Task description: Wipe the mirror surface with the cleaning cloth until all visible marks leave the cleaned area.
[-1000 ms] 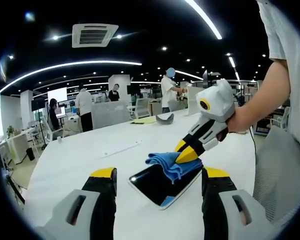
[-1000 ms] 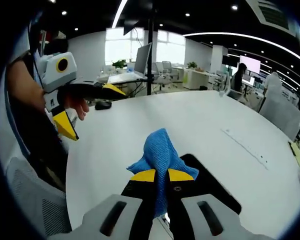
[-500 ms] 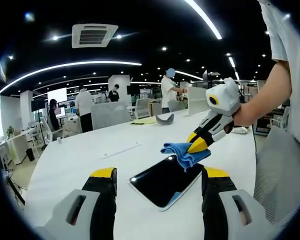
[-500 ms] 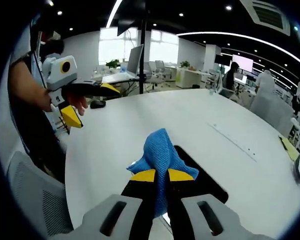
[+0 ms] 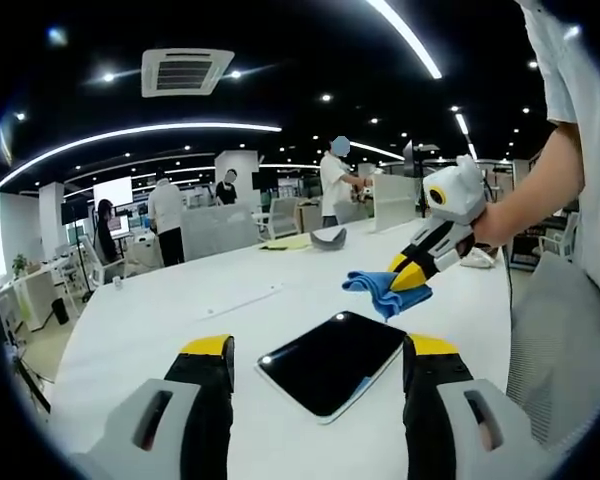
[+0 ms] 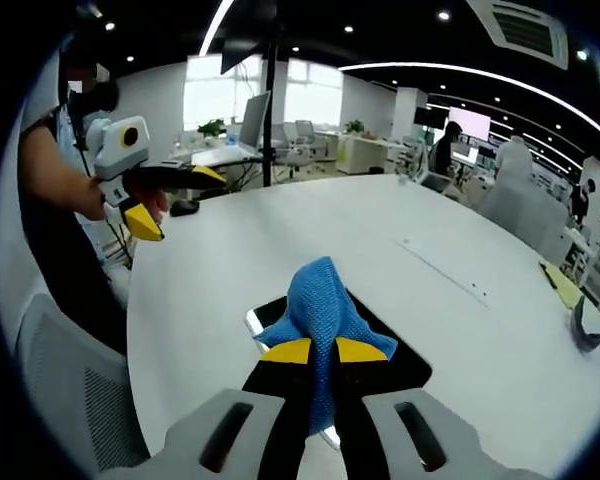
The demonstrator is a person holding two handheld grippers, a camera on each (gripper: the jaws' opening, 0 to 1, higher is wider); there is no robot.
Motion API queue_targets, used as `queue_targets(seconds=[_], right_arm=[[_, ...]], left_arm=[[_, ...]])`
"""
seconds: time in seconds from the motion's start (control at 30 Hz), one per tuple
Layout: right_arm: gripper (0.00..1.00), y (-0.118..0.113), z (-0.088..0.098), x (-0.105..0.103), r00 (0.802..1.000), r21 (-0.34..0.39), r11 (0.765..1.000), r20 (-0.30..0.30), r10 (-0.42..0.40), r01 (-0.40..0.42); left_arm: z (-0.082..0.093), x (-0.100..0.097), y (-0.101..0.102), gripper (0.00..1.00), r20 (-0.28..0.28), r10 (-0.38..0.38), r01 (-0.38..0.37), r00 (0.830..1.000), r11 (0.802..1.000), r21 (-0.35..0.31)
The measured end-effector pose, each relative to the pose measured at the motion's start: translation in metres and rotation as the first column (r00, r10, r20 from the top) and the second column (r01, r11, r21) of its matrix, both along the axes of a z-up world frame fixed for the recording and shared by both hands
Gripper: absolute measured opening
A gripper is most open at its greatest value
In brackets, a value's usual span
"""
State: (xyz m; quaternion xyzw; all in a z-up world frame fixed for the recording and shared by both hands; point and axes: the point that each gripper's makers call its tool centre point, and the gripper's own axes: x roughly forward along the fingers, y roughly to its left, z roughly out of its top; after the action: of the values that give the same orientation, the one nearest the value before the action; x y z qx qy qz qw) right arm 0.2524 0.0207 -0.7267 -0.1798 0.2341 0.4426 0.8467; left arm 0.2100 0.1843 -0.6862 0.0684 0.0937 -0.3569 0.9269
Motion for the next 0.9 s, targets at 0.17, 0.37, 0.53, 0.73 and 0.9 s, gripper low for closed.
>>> queue_targets(seconds=[0.17,0.37,0.53,0.73,0.9], right_arm=[[0.02,-0.024,-0.002,-0.001,0.999,-0.008,0.999,-0.010,-0.043,0.043],[0.02,-0.045,-0.002,-0.003,0.997,-0.020,0.996,-0.006,-0.082,0.082],[0.02,-0.060,-0.001,-0.005,0.994,-0.022,0.993,-0.002,-0.112,0.112],[0.02,-0.081,0.001,-0.007,0.989,-0.031,0.989,0.003,-0.147,0.147],[0.02,-0.100,0.000,-0.012,0.983,-0.029,0.982,-0.003,-0.184,0.184]], left_arm=[[0.001,0.000,0.000,0.68,0.003,0.002,-0.002,1.000,1.000,-0.006],[0.000,0.000,0.000,0.69,0.000,0.001,-0.001,1.000,1.000,-0.004],[0.001,0.001,-0.001,0.68,0.001,-0.002,0.002,1.000,1.000,-0.006],[0.002,0.002,-0.001,0.68,0.004,-0.001,0.002,1.000,1.000,-0.004],[0.002,0.001,0.000,0.68,0.005,-0.001,0.001,1.000,1.000,-0.001]])
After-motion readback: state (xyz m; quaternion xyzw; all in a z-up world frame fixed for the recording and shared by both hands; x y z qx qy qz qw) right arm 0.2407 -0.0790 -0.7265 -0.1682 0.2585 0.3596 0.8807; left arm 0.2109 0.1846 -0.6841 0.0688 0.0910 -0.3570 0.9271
